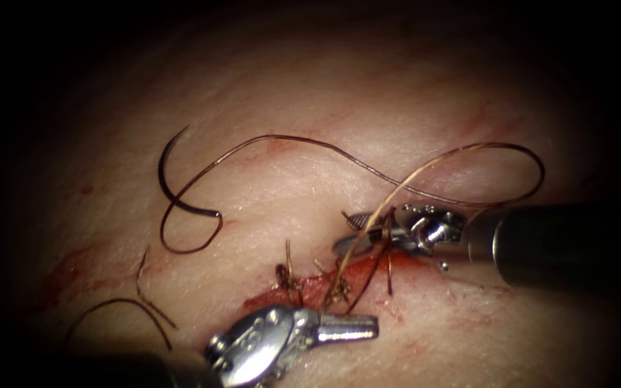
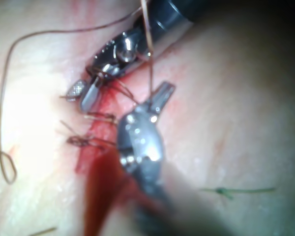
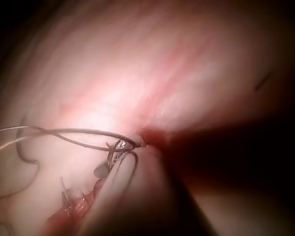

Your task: Wound Closure

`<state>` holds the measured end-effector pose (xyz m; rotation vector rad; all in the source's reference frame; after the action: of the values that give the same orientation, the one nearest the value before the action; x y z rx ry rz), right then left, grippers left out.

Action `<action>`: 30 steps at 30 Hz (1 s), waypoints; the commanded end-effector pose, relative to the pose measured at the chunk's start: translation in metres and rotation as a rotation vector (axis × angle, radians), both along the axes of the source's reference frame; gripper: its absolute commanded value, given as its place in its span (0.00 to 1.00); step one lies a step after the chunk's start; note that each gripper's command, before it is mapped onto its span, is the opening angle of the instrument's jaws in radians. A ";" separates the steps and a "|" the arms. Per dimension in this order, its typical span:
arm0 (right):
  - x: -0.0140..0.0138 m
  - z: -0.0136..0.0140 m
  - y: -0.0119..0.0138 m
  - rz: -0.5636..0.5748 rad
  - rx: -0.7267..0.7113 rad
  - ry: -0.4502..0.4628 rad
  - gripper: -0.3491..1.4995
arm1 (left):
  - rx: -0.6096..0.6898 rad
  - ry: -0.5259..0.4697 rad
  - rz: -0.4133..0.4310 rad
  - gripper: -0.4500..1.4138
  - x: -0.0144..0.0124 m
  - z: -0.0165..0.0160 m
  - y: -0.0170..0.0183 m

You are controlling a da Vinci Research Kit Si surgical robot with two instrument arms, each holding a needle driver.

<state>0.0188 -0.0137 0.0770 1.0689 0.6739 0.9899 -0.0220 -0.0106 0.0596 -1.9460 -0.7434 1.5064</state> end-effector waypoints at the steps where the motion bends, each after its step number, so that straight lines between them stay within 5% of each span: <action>1: 0.0002 0.0006 -0.0004 -0.005 0.001 0.002 0.53 | 0.004 -0.001 0.000 0.00 -0.0005 0.0005 -0.0006; 2: 0.0001 0.0005 -0.0003 -0.010 0.001 -0.005 0.37 | 0.004 -0.001 0.000 0.00 -0.0005 0.0005 -0.0006; 3: -0.0003 0.0006 -0.0001 -0.030 -0.032 -0.003 0.00 | 0.004 -0.001 0.000 0.00 -0.0005 0.0005 -0.0006; 11: 0.0000 0.0003 0.0013 -0.026 -0.169 0.010 0.00 | 0.004 -0.001 0.001 0.00 -0.0005 0.0005 -0.0005; 22: -0.0010 -0.0028 0.0048 0.136 -0.367 0.053 0.00 | 0.017 0.009 -0.010 0.00 0.0002 0.0012 0.0004; 30: -0.0025 -0.0072 0.0032 0.176 -0.452 0.000 0.00 | 0.000 0.044 -0.063 0.00 0.0027 0.0026 0.0059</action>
<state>0.0157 -0.0098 0.0692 0.6121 0.9543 0.9206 -0.0184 -0.0033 0.0618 -1.9098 -0.6469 1.5059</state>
